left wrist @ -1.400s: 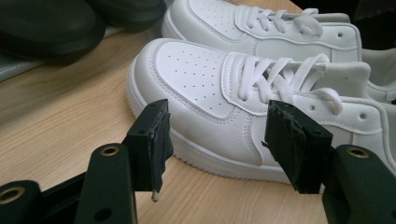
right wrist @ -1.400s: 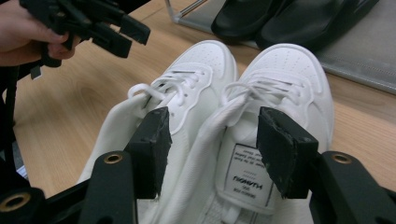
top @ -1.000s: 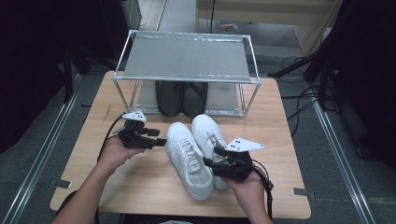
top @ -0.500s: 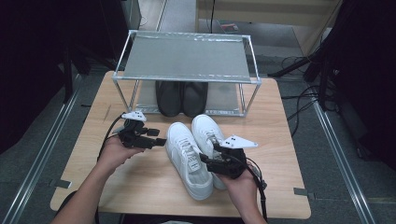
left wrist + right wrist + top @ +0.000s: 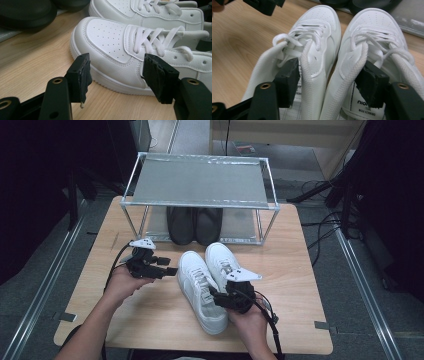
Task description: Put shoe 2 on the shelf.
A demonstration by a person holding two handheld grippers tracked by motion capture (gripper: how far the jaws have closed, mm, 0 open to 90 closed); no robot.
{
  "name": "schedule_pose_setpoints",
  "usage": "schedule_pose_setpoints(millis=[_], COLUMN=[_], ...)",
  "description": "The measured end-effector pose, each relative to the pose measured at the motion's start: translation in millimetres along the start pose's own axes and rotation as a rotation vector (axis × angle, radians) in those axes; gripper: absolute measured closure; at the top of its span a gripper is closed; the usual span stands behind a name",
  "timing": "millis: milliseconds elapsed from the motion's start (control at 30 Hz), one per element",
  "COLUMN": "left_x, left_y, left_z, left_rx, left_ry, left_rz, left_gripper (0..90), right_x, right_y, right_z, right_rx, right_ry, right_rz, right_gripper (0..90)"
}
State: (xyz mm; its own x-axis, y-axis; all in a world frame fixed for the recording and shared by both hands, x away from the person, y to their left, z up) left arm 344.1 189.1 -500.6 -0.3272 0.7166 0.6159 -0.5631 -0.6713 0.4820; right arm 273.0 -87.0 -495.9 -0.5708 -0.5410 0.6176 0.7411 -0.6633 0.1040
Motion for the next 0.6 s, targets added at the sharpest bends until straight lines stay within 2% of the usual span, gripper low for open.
schedule_pose_setpoints(millis=[100, 167, 367, 433, 600], left_x=[2.4, 3.9, 5.1, 5.1, 5.5], left_y=[-1.7, -2.3, -3.1, -3.1, -4.2], left_z=[0.7, 1.1, 1.7, 1.8, 2.6], left_rx=[0.003, 0.011, 0.009, 0.005, 0.008], left_ry=[0.009, 0.021, 0.032, 0.037, 0.048], left_rz=[0.001, -0.001, -0.001, 0.001, -0.005], left_gripper=[39.6, 39.6, 39.8, 39.8, 39.8], right_x=[-0.9, -1.2, 0.3, 1.3, 3.2], right_y=[-0.6, 0.1, 2.5, 3.1, 6.8], right_z=[-0.4, -0.3, -0.8, -0.7, -0.6], right_rx=[0.022, 0.020, 0.037, 0.025, -0.002], right_ry=[-0.010, -0.009, -0.004, -0.007, -0.007], right_rz=[-0.018, -0.013, 0.003, 0.008, 0.026], right_gripper=[43.8, 46.7, 65.2, 69.3, 72.9])
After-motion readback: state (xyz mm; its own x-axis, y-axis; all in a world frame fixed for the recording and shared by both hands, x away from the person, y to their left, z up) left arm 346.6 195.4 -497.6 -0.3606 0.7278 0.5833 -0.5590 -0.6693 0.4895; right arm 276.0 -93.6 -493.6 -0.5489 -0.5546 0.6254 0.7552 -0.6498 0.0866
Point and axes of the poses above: each handheld gripper's, and its own axes: x roughly backward along the jaws, z roughly out of its top, y roughly to its right, the point moved 3 cm from there along -x, roughly forward along the jaws, and after that the axes turned 14 degrees about x, right-handed, at the moved point
